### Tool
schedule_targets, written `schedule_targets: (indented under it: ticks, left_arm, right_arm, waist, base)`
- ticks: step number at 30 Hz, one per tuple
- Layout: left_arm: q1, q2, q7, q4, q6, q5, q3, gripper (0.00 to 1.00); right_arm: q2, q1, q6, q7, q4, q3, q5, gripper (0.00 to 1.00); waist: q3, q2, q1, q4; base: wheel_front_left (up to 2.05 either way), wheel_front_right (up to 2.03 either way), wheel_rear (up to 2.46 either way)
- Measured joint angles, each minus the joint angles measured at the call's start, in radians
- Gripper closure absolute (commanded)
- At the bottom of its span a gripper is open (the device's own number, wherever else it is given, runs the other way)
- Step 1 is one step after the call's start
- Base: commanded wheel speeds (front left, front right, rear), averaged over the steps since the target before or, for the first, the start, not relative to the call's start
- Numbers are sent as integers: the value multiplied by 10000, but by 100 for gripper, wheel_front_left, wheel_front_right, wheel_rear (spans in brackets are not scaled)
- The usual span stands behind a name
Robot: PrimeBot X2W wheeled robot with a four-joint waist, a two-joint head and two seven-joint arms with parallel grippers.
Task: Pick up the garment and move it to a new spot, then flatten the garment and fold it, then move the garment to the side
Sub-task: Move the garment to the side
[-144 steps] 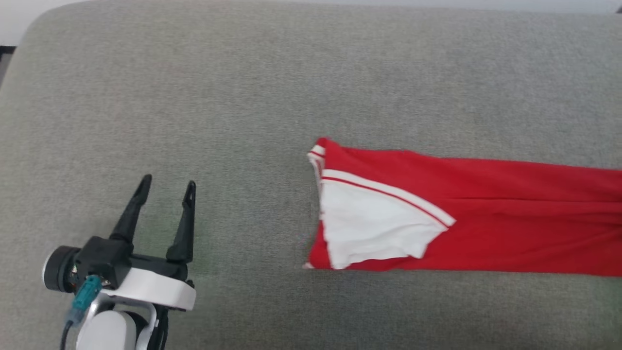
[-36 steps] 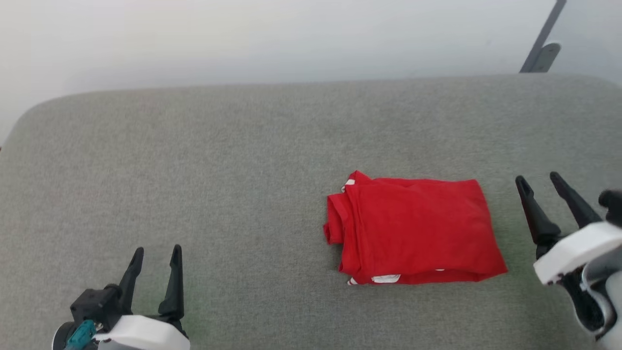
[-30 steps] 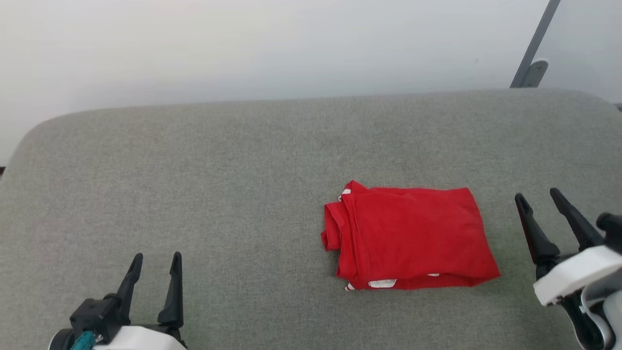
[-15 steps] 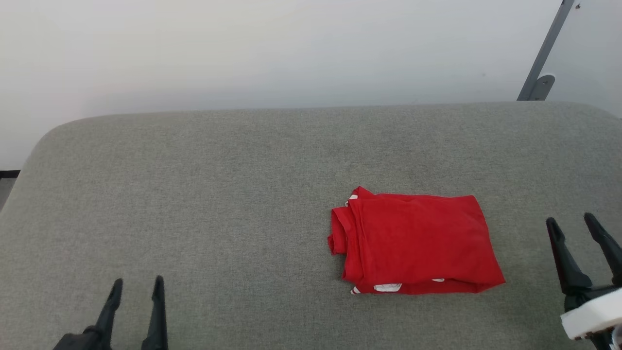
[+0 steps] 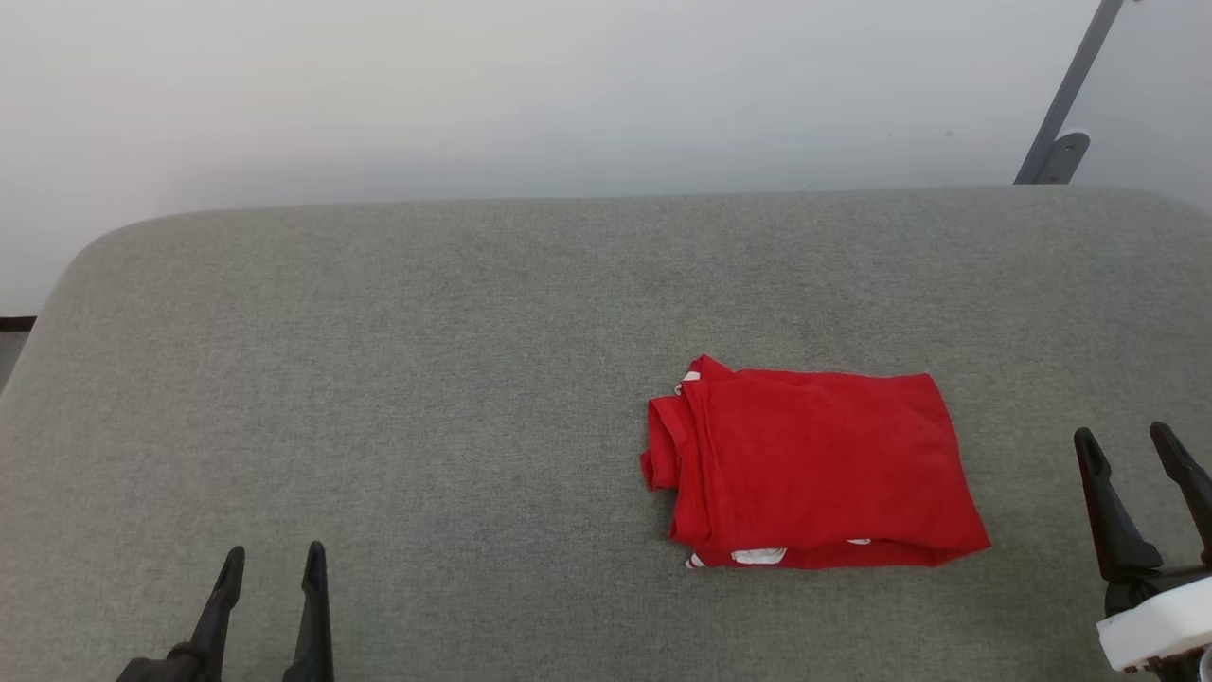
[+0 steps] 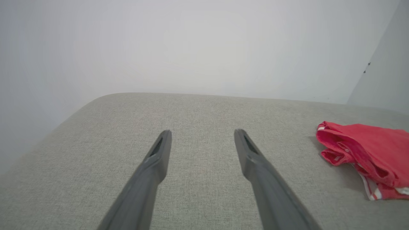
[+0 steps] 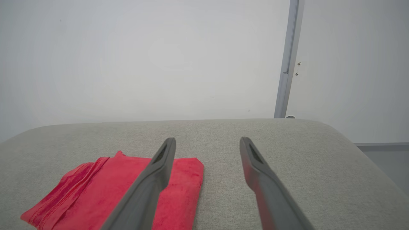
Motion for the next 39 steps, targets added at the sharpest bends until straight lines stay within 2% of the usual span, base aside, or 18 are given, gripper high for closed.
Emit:
schedule_targets:
  ticks: [8, 14, 18, 24, 25, 26, 28, 37, 39]
  left_arm:
    - [-358, 86, 0, 130, 0, -2, -265, 0]
    - [-890, 155, 0, 215, 0, 29, -531, 0]
    - [-1298, 244, 0, 299, 0, 132, -744, 0]
    - [-2010, 378, 0, 318, 0, 163, -980, 0]
    - [-2010, 378, 0, 318, 0, 163, -980, 0]
    - [-2248, 437, 0, 314, 0, 163, -1022, 0]
    - [-2339, 468, 0, 313, 0, 163, -1043, 0]
    - [-3250, 591, 0, 389, 0, 142, -1413, 0]
    - [-3431, 606, 0, 424, 0, 127, -1494, 0]
  right_arm:
    - [50, -69, 0, 242, -21, -48, 50, 0]
    - [-176, -835, 0, 857, 391, 428, 267, 0]
    - [-560, -1783, 0, 1987, 1093, 989, 372, 0]
    - [-1227, -3180, 0, 4734, 1887, 1818, 974, 0]
    - [-1227, -3180, 0, 4734, 1887, 1818, 974, 0]
    - [-1346, -3544, 0, 5578, 2071, 1860, 1269, 0]
    - [-1448, -3684, 0, 6004, 2123, 1950, 1379, 0]
    - [-1753, -4731, -4, 9273, 2196, 2408, 2297, 0]
    - [-1801, -4832, -4, 9605, 2146, 2416, 2303, 0]
  waist:
    - [226, 0, 0, 130]
    - [644, 0, 1, 222]
    - [1041, 0, 0, 245]
    - [1684, 0, 0, 351]
    - [1684, 0, 0, 351]
    - [1900, 0, 1, 418]
    - [2004, 0, 0, 455]
    - [3029, 0, 0, 887]
    - [3203, 0, 0, 981]
  base:
    - [0, 0, 0]
    - [0, 0, 0]
    - [0, 0, 0]
    - [0, 0, 0]
    - [0, 0, 0]
    - [0, 0, 0]
    - [0, 0, 0]
    - [0, 0, 0]
    - [0, 0, 0]
